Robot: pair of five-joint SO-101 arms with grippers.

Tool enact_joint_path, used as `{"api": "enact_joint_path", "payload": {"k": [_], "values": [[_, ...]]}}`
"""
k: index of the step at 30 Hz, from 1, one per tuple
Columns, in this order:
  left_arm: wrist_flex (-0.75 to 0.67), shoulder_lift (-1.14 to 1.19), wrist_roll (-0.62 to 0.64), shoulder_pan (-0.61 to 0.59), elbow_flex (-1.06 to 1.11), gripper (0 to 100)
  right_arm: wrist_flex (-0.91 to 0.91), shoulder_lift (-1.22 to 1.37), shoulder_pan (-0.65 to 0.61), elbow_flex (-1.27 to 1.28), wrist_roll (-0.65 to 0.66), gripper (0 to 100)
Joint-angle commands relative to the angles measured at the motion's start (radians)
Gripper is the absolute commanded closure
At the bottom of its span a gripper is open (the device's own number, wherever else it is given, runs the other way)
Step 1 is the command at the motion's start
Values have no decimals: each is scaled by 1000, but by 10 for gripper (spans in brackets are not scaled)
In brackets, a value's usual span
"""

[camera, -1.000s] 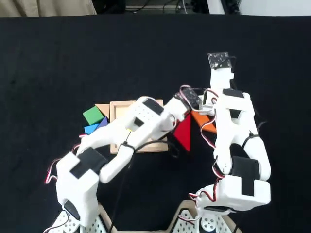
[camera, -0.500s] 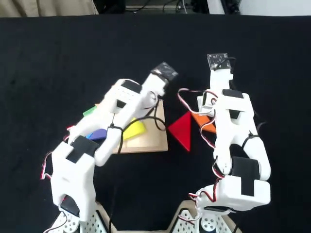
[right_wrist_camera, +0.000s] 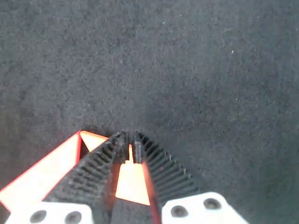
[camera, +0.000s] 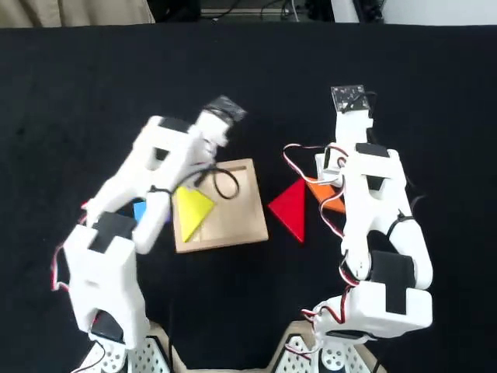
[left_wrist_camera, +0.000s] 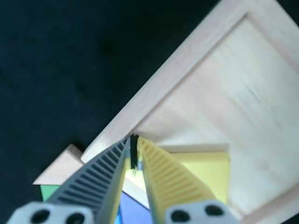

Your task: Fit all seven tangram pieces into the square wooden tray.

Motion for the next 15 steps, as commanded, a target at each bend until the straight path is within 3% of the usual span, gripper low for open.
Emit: {"api": "enact_joint_path", "payload": {"k": [1,11,15], "values": [[26,-49,-12,-51,-39,967,-17,-5,-9,-5,2,987],[18,-259,-8,93,27,967,-17,-5,-6,-5,2,987],[-81,-230,123,203,94,967,-17,-7,0,-8,2,987]]}}
